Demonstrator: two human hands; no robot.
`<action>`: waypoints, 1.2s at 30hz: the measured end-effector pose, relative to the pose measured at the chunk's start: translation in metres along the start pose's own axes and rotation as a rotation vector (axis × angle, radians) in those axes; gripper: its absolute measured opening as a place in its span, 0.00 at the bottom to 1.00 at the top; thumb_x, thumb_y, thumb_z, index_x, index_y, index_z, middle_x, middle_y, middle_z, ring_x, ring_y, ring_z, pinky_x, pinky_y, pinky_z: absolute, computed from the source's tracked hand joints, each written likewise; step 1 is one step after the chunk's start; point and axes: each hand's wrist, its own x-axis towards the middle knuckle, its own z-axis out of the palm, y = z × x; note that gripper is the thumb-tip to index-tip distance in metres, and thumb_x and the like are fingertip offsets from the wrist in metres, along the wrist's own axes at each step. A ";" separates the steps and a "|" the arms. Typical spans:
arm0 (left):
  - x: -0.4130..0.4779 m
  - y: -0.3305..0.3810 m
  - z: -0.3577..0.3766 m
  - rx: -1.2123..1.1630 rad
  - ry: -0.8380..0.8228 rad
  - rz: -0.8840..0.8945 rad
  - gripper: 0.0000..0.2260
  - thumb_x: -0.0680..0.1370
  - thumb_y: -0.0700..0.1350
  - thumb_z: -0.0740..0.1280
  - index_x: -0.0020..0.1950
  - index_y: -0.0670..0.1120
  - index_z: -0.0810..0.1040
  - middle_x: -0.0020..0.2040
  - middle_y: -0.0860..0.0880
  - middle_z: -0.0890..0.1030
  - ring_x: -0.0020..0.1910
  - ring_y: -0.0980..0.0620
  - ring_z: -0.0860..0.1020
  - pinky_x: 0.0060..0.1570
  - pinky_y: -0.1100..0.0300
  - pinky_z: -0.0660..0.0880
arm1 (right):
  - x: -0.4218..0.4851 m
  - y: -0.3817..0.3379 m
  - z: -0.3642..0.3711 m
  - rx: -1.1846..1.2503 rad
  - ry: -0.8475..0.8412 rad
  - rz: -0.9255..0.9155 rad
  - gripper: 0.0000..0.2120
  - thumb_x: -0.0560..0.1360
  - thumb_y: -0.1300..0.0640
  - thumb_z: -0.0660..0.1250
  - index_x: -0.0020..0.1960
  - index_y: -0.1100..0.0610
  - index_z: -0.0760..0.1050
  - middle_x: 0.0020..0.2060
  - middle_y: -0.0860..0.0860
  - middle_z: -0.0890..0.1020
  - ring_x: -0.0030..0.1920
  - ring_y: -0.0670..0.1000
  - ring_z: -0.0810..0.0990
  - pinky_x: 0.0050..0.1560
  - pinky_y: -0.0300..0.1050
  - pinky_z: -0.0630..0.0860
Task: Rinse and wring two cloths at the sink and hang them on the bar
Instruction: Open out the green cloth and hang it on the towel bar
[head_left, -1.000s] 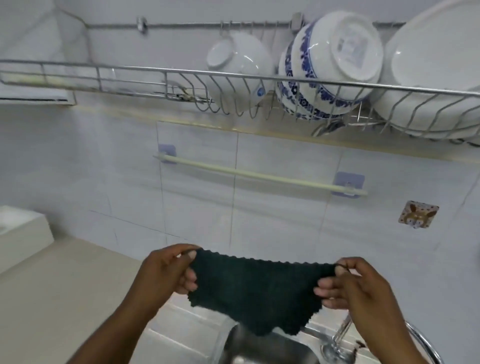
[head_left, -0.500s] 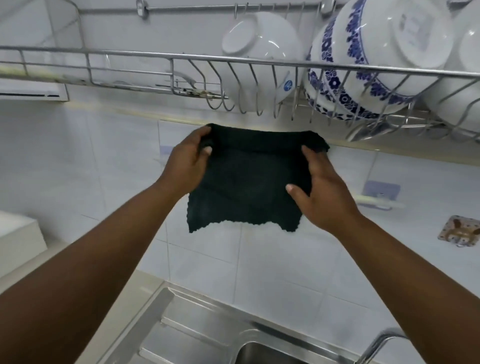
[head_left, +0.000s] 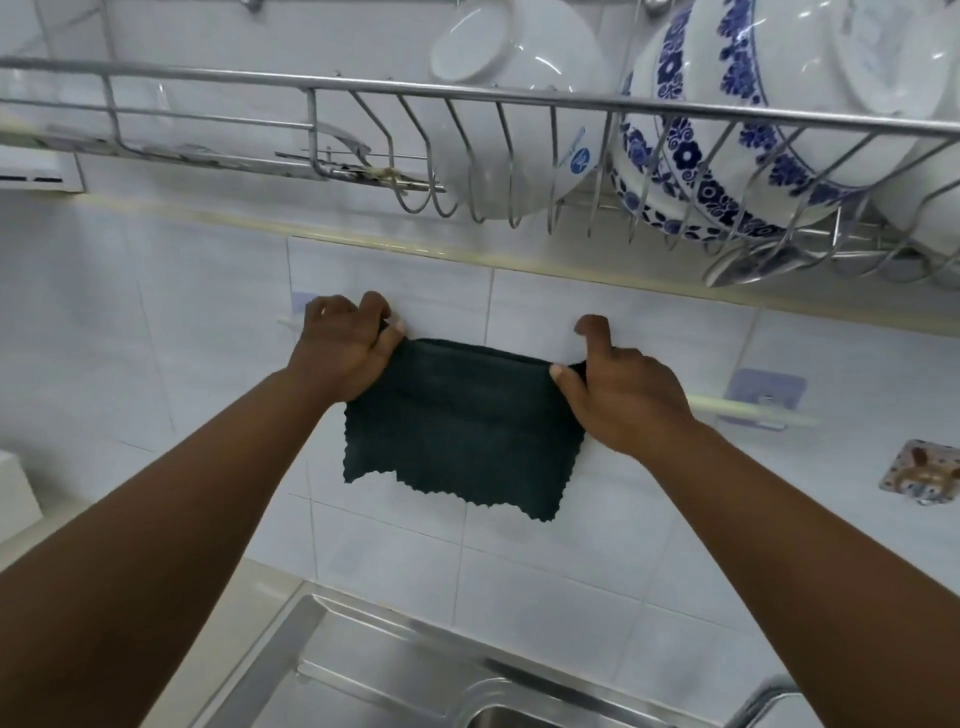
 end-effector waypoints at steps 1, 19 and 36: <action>0.007 0.000 -0.004 -0.005 -0.088 -0.058 0.17 0.80 0.58 0.48 0.57 0.48 0.66 0.38 0.47 0.77 0.45 0.41 0.76 0.55 0.45 0.67 | 0.006 -0.003 -0.005 -0.045 -0.042 0.033 0.21 0.79 0.39 0.50 0.66 0.50 0.55 0.31 0.48 0.69 0.30 0.51 0.70 0.36 0.46 0.68; -0.022 0.010 -0.006 0.011 -0.008 0.129 0.15 0.80 0.51 0.60 0.60 0.43 0.76 0.57 0.41 0.80 0.54 0.41 0.76 0.55 0.48 0.74 | -0.001 -0.007 -0.019 -0.166 -0.259 -0.057 0.22 0.78 0.34 0.51 0.50 0.50 0.73 0.40 0.50 0.78 0.41 0.53 0.75 0.41 0.47 0.69; -0.044 -0.016 0.002 0.181 -0.014 0.129 0.24 0.80 0.55 0.54 0.72 0.43 0.64 0.71 0.43 0.71 0.69 0.42 0.69 0.74 0.42 0.58 | -0.027 -0.021 0.000 -0.222 0.061 -0.165 0.18 0.78 0.45 0.61 0.55 0.58 0.76 0.47 0.55 0.83 0.46 0.58 0.79 0.54 0.52 0.74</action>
